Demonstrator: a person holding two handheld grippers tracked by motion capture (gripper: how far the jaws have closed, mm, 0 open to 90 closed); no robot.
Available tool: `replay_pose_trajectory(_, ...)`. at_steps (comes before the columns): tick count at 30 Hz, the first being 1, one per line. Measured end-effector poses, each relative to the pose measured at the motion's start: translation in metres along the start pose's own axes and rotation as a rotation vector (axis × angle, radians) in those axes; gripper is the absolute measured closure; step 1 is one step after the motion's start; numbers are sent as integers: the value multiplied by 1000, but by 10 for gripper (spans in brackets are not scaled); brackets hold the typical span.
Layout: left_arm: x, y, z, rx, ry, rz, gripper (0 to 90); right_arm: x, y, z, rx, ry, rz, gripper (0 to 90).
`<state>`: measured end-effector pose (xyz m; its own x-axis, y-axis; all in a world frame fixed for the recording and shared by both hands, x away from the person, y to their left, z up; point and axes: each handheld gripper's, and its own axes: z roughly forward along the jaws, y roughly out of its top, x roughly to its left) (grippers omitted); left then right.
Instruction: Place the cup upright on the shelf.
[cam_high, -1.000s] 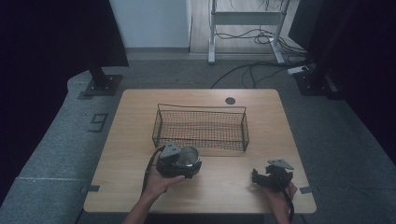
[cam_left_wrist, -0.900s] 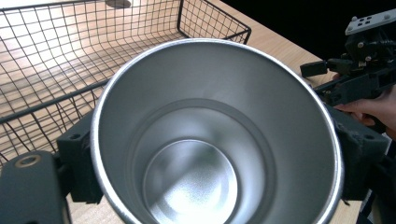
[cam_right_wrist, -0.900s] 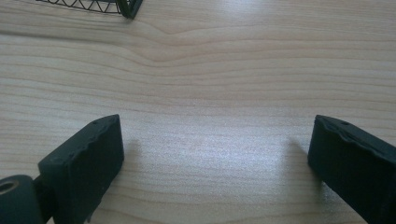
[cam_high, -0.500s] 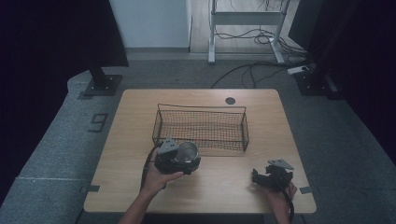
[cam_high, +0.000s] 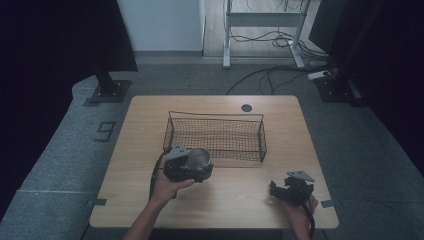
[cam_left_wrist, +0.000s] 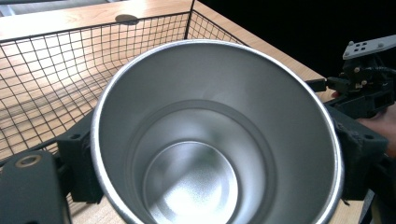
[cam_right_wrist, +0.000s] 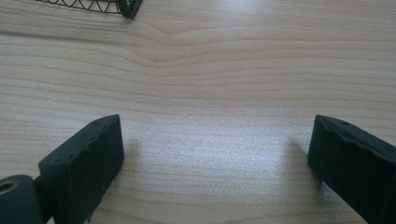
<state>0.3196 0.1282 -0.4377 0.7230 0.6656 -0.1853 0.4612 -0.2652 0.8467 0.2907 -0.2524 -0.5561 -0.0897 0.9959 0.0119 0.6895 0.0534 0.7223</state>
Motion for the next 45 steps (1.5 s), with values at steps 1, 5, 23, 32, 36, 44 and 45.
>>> replay_pose_trajectory(1, 0, 0, 0, 0, 0, 0, 132, 0, 0, 0, 0, 0, 0, 35)
replay_pose_trajectory(5, 2, 3, 1, -1, -2, -8, 132, 0, 0, 0, 0, 0, 0, 35)
replay_pose_trajectory(23, 9, 17, 2, -17, -14, -26, 133, 0, 0, 0, -2, -1, 0, 37)
replay_pose_trajectory(32, 11, 23, 2, -18, -16, -27, 133, -1, 0, 0, -2, -1, 0, 37)
replay_pose_trajectory(36, 12, 27, 4, -19, -20, -32, 133, 0, 0, 0, -2, -2, 0, 37)
replay_pose_trajectory(44, 15, 34, 5, -22, -26, -35, 133, -1, 0, 0, -2, -1, -2, 37)
replay_pose_trajectory(45, 15, 34, 5, -22, -26, -35, 133, -1, 0, 0, -2, -1, -2, 37)
